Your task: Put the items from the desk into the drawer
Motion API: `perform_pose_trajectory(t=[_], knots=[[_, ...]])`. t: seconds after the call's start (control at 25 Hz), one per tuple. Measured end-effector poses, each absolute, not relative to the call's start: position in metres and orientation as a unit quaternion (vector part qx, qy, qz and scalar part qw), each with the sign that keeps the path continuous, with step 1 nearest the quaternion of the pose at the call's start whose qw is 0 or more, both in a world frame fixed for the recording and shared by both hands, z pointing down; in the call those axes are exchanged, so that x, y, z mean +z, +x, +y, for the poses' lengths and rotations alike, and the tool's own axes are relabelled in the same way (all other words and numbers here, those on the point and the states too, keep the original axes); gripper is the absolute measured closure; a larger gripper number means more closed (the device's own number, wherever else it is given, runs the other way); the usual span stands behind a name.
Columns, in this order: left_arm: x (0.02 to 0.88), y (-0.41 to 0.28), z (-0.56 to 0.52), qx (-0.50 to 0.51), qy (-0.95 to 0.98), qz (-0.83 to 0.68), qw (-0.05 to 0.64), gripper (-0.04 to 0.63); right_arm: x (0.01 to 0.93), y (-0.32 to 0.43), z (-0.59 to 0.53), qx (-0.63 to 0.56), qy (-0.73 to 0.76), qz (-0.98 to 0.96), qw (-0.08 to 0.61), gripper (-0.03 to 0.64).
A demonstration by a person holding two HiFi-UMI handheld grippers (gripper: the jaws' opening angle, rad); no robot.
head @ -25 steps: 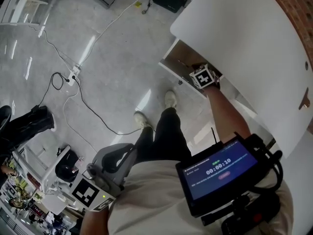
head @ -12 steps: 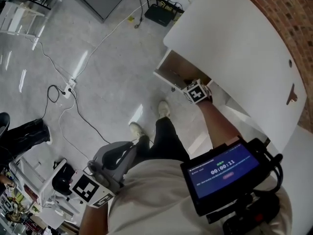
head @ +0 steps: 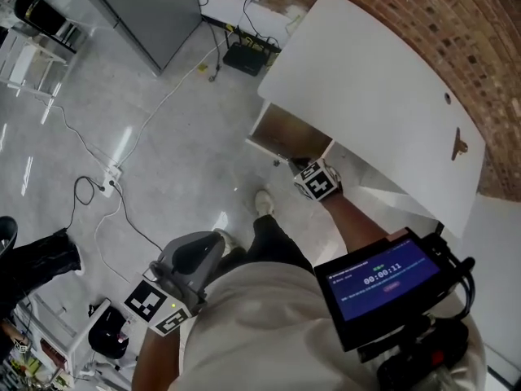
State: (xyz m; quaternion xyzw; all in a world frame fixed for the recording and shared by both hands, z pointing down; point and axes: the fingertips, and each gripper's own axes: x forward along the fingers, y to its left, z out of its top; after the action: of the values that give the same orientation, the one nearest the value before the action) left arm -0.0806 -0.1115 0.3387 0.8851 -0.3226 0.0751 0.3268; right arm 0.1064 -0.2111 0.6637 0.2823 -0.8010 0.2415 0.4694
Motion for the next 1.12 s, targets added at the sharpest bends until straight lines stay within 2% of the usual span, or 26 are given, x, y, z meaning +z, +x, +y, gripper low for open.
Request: perform_pose_trajectory(t=[0.56,1.12], knots=[[0.322,-0.097,-0.076,0.081,0.913,-0.265,0.300,0.572,0.507,0.039,-0.170,0.195,0.319,-0.850,0.370,0.615],[0.322,-0.115,-0.037,0.084,0.917,-0.258,0.292,0.572,0.403,0.013,-0.102,0.147,0.323,-0.875,0.329,0.615]])
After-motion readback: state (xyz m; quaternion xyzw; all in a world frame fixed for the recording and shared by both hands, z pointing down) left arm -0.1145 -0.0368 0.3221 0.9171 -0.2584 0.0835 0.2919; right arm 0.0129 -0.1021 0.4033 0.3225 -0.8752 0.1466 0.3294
